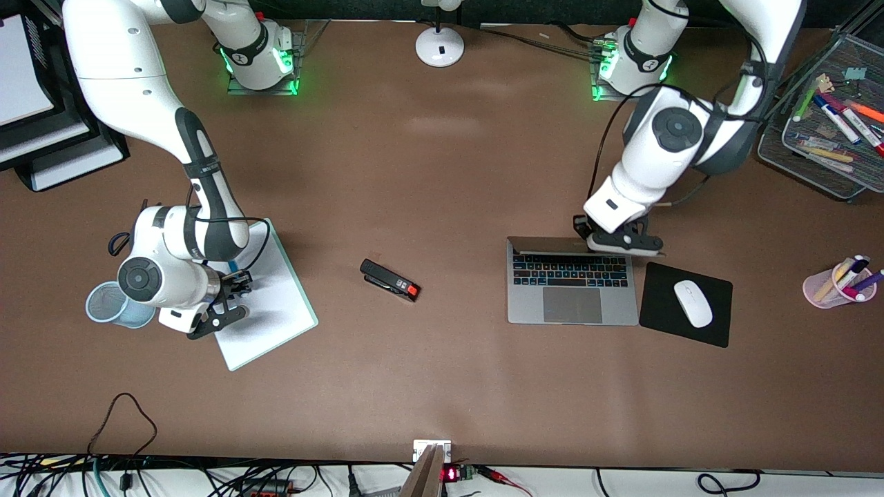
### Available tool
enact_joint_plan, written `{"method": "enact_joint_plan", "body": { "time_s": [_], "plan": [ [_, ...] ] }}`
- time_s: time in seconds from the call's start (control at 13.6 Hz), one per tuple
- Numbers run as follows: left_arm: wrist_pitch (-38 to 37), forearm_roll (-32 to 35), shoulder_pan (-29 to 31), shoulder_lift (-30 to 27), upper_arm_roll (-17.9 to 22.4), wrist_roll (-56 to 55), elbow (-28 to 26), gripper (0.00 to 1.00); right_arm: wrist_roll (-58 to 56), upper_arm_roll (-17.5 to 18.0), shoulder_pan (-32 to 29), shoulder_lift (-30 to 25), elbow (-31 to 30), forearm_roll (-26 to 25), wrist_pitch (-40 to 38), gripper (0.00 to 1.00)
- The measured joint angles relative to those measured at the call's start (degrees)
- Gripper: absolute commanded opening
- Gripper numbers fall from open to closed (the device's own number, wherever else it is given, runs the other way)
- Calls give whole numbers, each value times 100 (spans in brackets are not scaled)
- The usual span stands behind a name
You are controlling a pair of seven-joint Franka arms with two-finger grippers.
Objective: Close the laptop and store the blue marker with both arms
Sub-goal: 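Lift the marker with the right gripper while the left gripper pushes the lid down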
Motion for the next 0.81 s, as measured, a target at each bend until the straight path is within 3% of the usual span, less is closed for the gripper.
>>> {"method": "enact_joint_plan", "body": {
  "time_s": [0.22, 0.52, 0.81],
  "plan": [
    [240, 131, 54, 473, 8, 47, 396, 0, 0, 5, 3, 0, 1, 1, 0, 30],
    [1091, 434, 53, 1062, 9, 85, 470, 0, 0, 22, 6, 0, 4, 187, 1, 23],
    [1352, 585, 46, 1756, 32, 103, 977, 0, 0, 24, 6, -1, 10, 235, 12, 7]
  ]
}}
